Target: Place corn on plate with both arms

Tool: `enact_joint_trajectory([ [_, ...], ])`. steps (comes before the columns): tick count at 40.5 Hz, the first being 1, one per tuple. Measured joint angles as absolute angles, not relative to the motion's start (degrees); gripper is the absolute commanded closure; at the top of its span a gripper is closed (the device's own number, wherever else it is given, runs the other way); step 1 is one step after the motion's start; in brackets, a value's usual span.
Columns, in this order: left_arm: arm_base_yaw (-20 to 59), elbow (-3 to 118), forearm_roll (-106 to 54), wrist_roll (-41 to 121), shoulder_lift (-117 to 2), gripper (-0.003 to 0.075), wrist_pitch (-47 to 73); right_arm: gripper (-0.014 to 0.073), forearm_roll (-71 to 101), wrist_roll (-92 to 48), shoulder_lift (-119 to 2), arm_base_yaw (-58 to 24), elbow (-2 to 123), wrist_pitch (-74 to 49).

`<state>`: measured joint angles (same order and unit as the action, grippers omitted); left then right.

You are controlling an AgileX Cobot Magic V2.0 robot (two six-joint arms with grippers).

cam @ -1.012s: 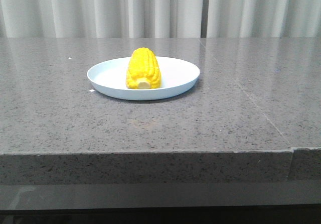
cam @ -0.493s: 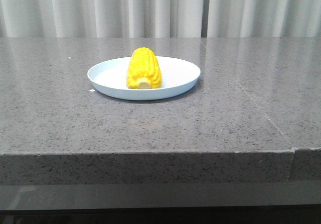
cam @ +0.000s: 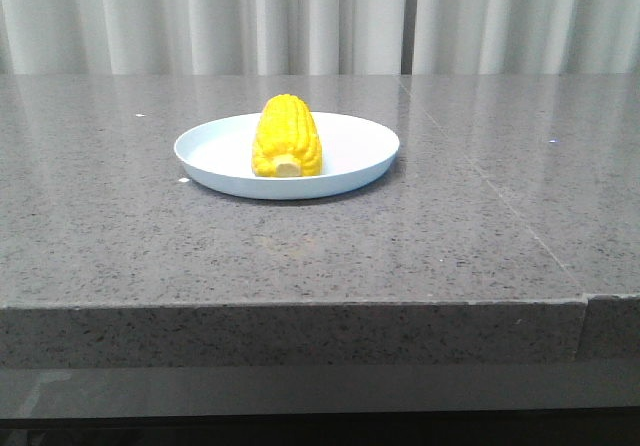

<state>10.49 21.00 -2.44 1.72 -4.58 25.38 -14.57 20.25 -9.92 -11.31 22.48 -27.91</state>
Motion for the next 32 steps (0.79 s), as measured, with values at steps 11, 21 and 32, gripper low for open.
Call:
enact_joint_trajectory([
  [11,10.24,20.05,-1.44,1.72,-4.58,0.0741,24.09,0.0652,-14.57,20.25,-9.92,-11.31,22.48,-27.91],
  [21,4.43,10.76,-0.70,1.72,0.15,0.0741,16.39,0.0652,-14.57,20.25,-9.92,-11.31,22.48,-27.91],
  [32,1.20,2.20,-0.70,1.72,0.27,0.0741,12.15,0.0652,-14.57,20.25,-9.92,-11.31,22.48,-27.78],
])
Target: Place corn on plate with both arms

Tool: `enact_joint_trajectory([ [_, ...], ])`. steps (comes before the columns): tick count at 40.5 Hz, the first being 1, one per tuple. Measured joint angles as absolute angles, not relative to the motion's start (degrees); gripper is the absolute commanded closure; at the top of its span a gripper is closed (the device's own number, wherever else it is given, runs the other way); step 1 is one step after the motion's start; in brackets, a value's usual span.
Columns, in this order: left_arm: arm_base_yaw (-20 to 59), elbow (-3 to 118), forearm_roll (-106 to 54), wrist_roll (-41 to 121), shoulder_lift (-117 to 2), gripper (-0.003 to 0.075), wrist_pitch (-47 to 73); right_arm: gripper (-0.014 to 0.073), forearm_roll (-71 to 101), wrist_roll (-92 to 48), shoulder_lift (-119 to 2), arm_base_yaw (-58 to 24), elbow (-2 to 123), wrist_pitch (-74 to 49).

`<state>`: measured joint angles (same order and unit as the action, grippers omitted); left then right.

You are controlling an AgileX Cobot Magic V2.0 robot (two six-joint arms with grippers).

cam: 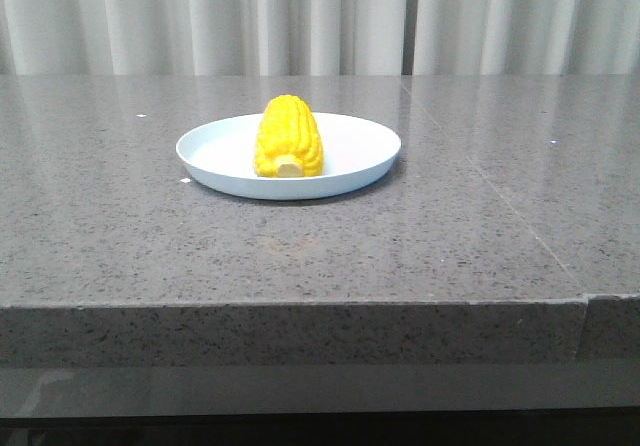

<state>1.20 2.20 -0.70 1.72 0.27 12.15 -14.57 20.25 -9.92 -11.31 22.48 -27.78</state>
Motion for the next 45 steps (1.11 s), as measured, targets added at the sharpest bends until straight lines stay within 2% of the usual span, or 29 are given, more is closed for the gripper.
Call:
enact_joint_trajectory([
  [13,1.20,-0.30,-0.70,1.72,0.27,0.0741,6.51,0.0652,-14.57,20.25,-9.92,-11.31,22.48,-27.78],
  [45,1.20,-0.30,-0.70,1.72,0.27,0.0741,5.98,0.0652,-14.57,20.25,-9.92,-11.31,22.48,-27.78],
])
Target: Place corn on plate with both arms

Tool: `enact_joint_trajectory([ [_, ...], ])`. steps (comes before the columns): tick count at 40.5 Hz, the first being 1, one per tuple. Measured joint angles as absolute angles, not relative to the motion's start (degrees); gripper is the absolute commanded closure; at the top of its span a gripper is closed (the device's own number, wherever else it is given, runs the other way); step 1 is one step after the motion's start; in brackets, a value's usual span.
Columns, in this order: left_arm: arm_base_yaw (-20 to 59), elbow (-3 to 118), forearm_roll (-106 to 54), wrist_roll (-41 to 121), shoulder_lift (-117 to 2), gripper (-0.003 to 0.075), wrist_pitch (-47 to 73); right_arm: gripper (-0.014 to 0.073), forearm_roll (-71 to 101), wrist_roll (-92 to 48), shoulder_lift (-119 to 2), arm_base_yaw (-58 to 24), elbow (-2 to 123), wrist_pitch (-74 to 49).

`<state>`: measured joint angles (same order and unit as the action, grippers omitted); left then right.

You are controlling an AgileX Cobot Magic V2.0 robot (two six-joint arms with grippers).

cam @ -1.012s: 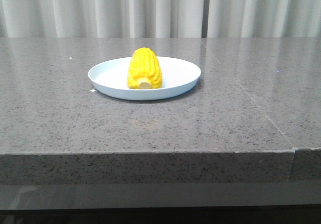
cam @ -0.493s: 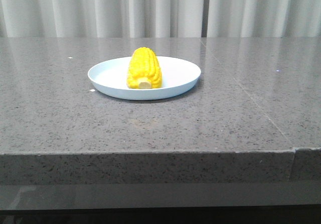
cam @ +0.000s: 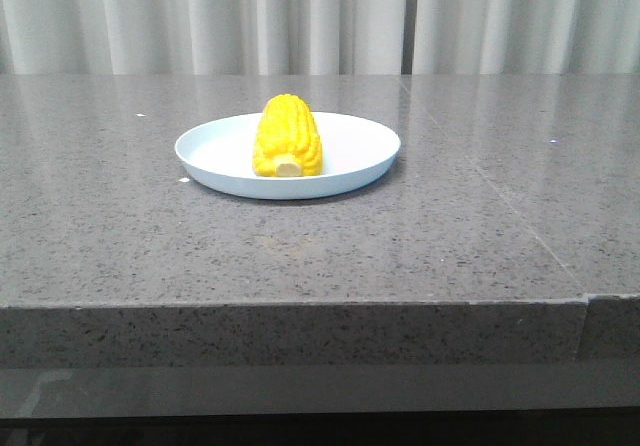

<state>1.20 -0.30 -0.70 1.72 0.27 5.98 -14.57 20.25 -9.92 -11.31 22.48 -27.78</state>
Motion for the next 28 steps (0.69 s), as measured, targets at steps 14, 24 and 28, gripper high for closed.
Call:
enact_joint_trajectory([
  [14,1.20,-0.30,-0.70,1.72,0.27,0.0741,5.71,0.0652,-12.87,15.62,-9.43,-10.26,21.38,-26.94],
  [24,1.20,-0.30,-0.70,1.72,0.27,0.0741,5.59,0.0652,-2.80,5.00,-3.48,-3.64,8.67,-18.97],
  [28,1.20,-0.30,-0.70,1.72,0.27,0.0741,5.59,0.0652,0.00,4.67,-0.08,-1.39,3.17,-17.24],
])
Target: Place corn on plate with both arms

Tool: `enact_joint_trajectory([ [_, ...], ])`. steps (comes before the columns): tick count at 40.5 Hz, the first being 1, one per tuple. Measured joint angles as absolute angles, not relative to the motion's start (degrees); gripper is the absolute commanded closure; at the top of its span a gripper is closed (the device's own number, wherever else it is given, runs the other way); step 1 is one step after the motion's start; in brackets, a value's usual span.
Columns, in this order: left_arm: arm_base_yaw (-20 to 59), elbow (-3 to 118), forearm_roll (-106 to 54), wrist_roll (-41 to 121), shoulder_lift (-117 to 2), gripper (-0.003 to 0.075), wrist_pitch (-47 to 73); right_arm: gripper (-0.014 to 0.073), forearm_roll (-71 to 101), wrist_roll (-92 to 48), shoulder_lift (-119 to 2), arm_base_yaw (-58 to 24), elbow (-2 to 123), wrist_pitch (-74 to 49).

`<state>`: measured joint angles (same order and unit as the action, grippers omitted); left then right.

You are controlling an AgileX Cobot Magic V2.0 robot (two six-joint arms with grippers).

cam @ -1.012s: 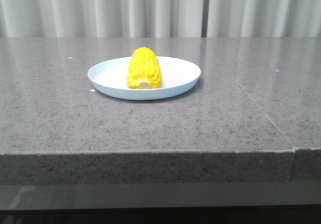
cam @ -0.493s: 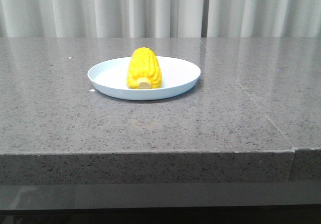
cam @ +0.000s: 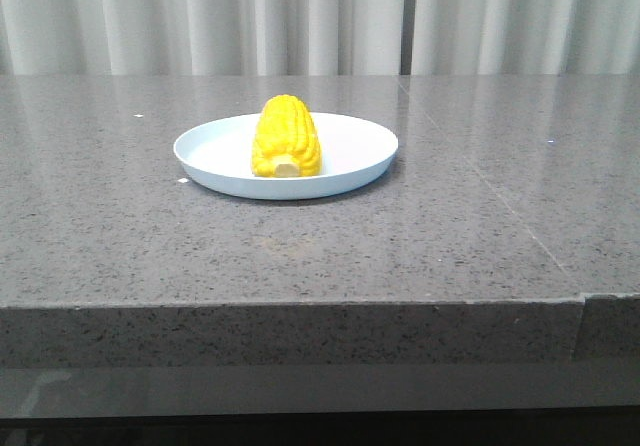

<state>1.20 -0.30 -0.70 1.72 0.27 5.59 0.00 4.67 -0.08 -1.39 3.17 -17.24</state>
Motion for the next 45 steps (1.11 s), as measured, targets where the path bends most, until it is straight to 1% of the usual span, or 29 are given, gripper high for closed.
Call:
enact_joint_trajectory([
  [7,1.20,-0.30,-0.70,1.72,0.27,0.0741,5.59,0.0652,0.57,4.31,0.54,-1.18,-1.40,-15.88],
  [45,1.20,-0.30,-0.70,1.72,0.27,0.0741,5.59,0.0652,0.72,4.12,0.58,-1.07,-1.54,-14.73],
])
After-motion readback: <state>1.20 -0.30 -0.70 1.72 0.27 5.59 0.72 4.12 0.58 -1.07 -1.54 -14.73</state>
